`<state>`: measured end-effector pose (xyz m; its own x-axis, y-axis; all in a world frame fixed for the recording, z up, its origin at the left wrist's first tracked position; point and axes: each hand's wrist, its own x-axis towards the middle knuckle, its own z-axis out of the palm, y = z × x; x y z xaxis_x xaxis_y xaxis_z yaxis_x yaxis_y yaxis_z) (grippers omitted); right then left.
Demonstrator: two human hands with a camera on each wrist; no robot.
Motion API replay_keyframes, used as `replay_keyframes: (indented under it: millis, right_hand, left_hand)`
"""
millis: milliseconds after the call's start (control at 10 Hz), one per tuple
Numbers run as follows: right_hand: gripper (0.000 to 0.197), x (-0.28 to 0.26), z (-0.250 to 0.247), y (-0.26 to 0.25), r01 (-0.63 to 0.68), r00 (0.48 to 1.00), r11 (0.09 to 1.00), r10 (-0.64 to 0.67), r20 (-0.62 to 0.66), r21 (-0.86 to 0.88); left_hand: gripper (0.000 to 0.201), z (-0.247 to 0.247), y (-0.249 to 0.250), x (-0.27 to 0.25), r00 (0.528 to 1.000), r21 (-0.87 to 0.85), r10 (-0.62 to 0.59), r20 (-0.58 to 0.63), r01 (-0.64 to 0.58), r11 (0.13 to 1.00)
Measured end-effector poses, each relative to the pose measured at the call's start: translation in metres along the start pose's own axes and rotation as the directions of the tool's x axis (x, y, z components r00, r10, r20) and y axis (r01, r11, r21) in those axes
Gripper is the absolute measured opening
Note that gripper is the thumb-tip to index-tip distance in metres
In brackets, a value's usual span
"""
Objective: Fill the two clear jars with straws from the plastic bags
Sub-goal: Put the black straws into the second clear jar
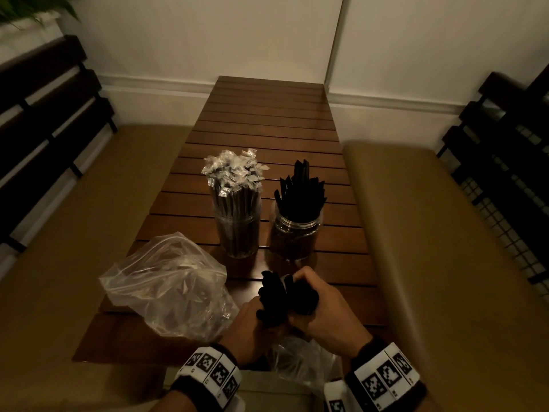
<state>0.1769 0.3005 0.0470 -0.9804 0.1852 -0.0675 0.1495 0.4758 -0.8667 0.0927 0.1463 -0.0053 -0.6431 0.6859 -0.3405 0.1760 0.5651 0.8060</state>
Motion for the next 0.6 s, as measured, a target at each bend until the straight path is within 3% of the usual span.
replay_keyframes:
  millis: [200,300,400,500,600]
  right_hand:
    - [0.022,0.001,0.003,-0.003,0.031,0.999,0.995,-0.032,-0.015,-0.093]
    - [0.022,-0.001,0.002,-0.007,0.008,0.999,0.999,-0.01,-0.031,-0.051]
    - [0.019,-0.003,0.001,-0.008,-0.014,0.997,1.0,0.016,-0.07,0.027]
    - [0.018,-0.003,-0.002,-0.014,-0.059,0.99,0.981,0.08,-0.112,0.183]
    - [0.008,-0.005,-0.009,-0.018,-0.028,0.972,0.985,0.066,-0.227,0.168]
  left_hand:
    - [0.107,-0.006,0.004,-0.008,0.997,0.106,0.035,0.062,-0.041,0.994]
    - [0.104,-0.02,0.028,-0.023,0.987,0.053,0.055,0.15,-0.063,0.997]
    - [0.105,-0.011,0.015,-0.011,0.985,0.063,0.107,0.135,-0.117,0.991]
    - [0.035,-0.008,0.01,-0.005,0.995,-0.078,0.086,0.053,-0.082,0.994]
    - [0.042,-0.002,-0.001,-0.003,0.995,-0.075,0.082,0.059,-0.078,0.994]
